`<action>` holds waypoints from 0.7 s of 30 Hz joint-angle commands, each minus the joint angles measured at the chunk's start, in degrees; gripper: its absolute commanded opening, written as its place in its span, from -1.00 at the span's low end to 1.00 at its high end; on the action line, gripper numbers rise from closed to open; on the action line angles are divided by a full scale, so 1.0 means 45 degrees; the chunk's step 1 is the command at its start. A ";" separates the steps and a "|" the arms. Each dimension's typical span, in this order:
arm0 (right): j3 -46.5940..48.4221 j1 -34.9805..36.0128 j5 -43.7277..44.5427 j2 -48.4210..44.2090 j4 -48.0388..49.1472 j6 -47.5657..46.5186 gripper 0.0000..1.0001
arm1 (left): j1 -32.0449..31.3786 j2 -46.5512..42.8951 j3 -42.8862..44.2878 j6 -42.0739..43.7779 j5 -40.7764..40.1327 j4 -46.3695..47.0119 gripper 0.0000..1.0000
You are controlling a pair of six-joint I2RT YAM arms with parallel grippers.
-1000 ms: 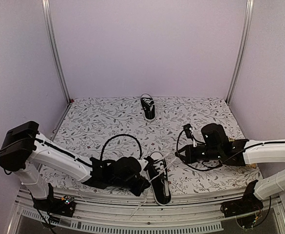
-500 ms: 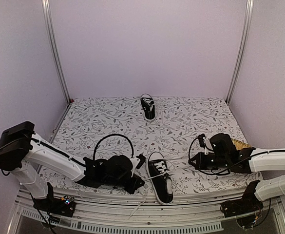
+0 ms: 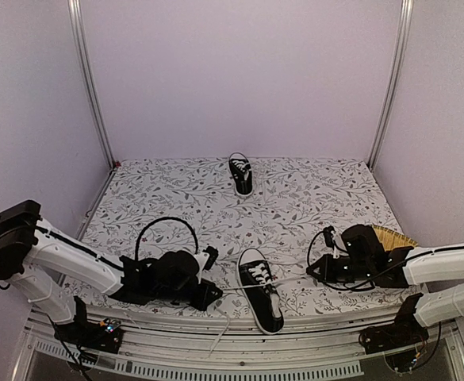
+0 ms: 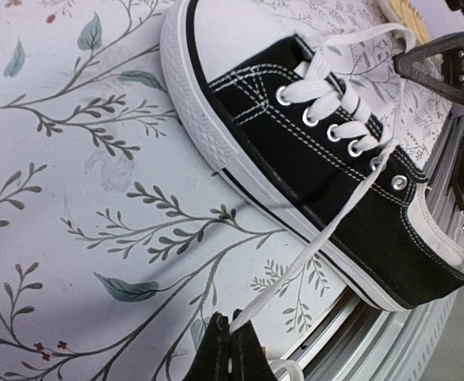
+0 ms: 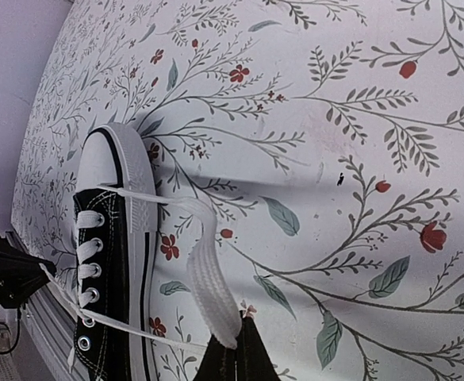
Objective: Tie the shoes
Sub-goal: Pull the crossed shoelace from the shoe.
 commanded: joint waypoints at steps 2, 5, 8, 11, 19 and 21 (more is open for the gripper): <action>-0.0559 -0.0320 0.0806 -0.0336 -0.0217 0.0304 -0.96 | 0.0616 -0.0546 -0.0767 -0.0696 -0.0727 -0.1160 -1.00; -0.0877 -0.0329 -0.0518 -0.0964 0.0857 -0.0075 -0.96 | 0.0598 -0.0963 -0.0665 -0.0002 -0.0465 -0.0863 -1.00; -0.0845 -0.0328 -0.2089 -0.1286 0.1731 -0.0713 -0.96 | 0.0543 -0.1109 -0.0374 0.1059 0.0639 0.0058 -1.00; -0.0510 -0.0318 -0.2786 -0.1439 0.1821 -0.1262 -0.96 | 0.0307 -0.0847 0.0237 0.1790 0.1629 0.0826 -1.00; 0.0458 -0.0298 -0.3957 -0.0992 0.2666 -0.1868 -0.96 | -0.0066 0.1041 0.2304 0.2817 0.2508 0.1482 -1.00; 0.0518 -0.0303 -0.4053 -0.0780 0.2907 -0.1894 -0.96 | -0.0070 0.1364 0.2545 0.2817 0.2450 0.1298 -1.00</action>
